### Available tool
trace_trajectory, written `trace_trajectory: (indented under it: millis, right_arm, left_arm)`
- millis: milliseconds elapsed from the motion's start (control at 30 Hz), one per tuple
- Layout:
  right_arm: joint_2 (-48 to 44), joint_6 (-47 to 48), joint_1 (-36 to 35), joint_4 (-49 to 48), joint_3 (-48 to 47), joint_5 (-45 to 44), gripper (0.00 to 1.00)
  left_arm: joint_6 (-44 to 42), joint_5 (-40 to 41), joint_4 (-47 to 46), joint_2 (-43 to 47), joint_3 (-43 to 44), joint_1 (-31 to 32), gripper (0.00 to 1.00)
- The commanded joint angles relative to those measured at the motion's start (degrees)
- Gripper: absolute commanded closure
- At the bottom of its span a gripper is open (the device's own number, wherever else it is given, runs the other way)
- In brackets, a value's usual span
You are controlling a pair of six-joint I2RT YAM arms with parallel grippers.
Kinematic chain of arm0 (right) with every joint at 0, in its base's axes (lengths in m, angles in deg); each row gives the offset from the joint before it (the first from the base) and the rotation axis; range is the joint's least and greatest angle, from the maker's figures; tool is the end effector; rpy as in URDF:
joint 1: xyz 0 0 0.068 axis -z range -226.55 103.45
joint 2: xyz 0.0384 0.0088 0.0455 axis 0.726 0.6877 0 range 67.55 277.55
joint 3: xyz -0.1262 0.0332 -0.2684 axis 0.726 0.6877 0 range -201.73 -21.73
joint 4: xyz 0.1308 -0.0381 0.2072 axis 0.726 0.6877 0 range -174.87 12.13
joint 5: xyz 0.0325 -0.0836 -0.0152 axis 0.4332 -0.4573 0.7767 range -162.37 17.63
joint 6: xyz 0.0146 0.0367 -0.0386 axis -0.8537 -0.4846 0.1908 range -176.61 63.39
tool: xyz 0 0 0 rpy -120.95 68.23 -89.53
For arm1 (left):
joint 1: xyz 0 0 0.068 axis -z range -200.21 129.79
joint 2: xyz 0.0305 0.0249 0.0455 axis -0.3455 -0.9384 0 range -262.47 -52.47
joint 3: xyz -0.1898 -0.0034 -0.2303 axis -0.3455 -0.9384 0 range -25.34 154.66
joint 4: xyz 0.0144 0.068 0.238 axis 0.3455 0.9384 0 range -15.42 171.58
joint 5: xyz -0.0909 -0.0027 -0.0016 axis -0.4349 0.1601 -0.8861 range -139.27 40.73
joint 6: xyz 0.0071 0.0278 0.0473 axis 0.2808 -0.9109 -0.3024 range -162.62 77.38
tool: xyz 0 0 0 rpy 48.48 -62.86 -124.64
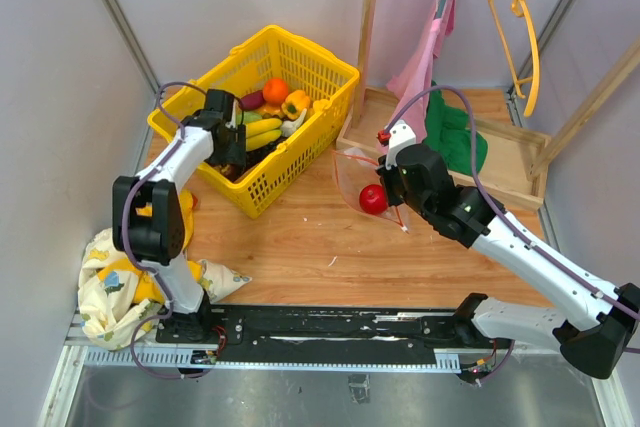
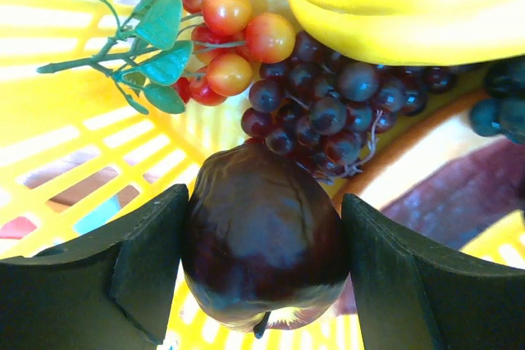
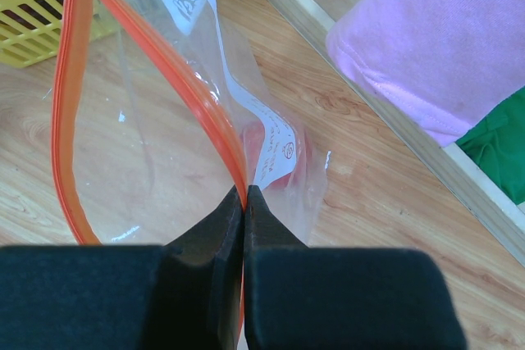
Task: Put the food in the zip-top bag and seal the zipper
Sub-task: Pick up the fake fruit from the bin.
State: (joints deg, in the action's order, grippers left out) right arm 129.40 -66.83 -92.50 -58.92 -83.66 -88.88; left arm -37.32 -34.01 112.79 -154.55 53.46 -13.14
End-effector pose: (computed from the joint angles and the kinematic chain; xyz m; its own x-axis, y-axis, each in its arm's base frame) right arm 0.1555 0.1454 0.3819 -0.3891 -0.1576 -0.9076 -0.4493 0.8926 0.0377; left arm 0.3673 -0.0356 0.2645 -0.8678 0.0179 -0.4967 -0.0864 0.9787 0.1863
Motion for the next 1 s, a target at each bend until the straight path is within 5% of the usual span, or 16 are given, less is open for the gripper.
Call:
trace_trajectory:
  millis: [0, 967]
  right_arm:
    - [-0.2, 0.4, 1.0, 0.7, -0.6, -1.1, 0.99]
    - [0.8, -0.3, 1.0, 1.8, -2.7, -1.1, 0.99]
  left_arm:
    - [0.1, -1.5, -1.2, 7.5, -1.3, 0.1, 0.44]
    - [2.9, -24.9, -18.8, 41.3, -10.2, 10.5, 0.44]
